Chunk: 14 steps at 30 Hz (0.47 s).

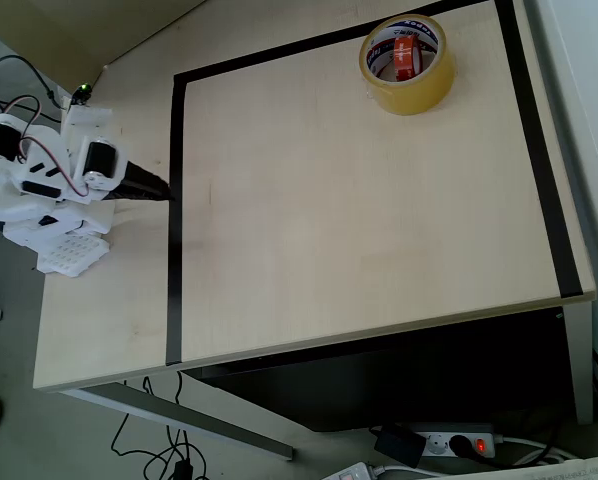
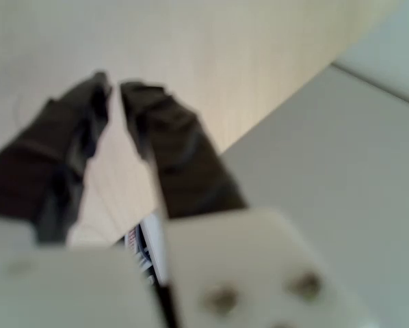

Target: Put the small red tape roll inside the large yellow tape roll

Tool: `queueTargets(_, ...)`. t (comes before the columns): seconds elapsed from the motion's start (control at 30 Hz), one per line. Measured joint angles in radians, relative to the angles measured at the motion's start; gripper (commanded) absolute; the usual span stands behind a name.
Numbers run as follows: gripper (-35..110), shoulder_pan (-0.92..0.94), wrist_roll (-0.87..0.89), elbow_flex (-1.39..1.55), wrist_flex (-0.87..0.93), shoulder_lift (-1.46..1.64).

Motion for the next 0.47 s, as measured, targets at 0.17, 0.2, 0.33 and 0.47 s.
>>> queueTargets(0.17,0,-0.049,0.011,0.006,0.000,0.006)
queueTargets(0.2,0,-0.055,0.011,0.008,-0.002,0.009)
queueTargets(0.33,0,-0.104,0.011,0.012,-0.003,0.020)
queueTargets(0.47,0,-0.138,0.012,0.052,-0.017,0.020)
